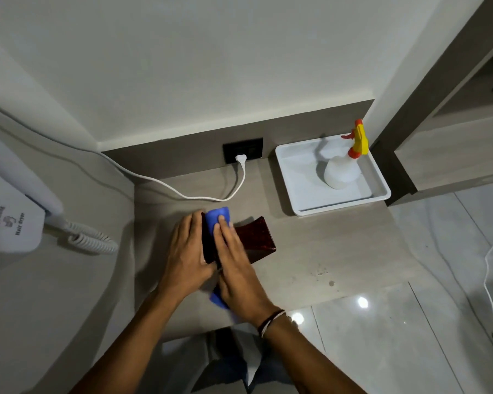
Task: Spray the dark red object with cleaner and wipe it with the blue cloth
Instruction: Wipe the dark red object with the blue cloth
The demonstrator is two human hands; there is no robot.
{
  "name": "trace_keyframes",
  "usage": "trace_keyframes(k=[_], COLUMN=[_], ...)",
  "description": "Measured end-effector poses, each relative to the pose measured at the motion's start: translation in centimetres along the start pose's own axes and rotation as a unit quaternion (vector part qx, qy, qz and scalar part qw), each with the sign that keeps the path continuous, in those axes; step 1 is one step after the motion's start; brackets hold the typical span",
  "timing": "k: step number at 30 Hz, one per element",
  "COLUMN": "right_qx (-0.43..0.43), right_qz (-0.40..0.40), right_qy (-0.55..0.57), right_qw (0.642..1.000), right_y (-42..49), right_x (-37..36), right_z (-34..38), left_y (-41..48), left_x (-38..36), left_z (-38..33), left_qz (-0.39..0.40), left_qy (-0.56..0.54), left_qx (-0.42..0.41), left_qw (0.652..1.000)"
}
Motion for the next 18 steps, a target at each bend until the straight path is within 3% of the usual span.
trace_keyframes(k=[4, 8, 13, 18], right_qx=[-0.101, -0.149, -0.148, -0.167], right_qz=[0.049, 0.051, -0.050, -0.034], right_qy=[-0.153, -0.120, -0.124, -0.085], right_qw=[0.982, 0.980, 0.980, 0.982], right_y=[-1.6, -4.0, -4.6, 0.7], right_x=[3.3, 8.9, 17.1, 21.4], right_z=[-6.5, -11.1, -13.3, -16.7], left_y=[-0.1, 1.5, 4.5, 6.1], left_x=[0.2, 0.3, -0.4, -1.5], left_z=[0.6, -1.9, -6.4, -9.0], left_qz=[0.008, 0.014, 0.041, 0.039], left_qy=[0.036, 0.054, 0.131, 0.161], left_qx=[0.000, -0.012, -0.017, -0.028], left_qw=[0.999, 0.998, 0.990, 0.986])
Point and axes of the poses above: each hand's wrist, its own y-axis towards the middle knuckle, its own x-axis out of the back of the hand, z = x × y, the point moved 7 cm from there along y, towards the middle knuckle, and after that the axes turned 15 degrees about z, right-handed, at the moved point
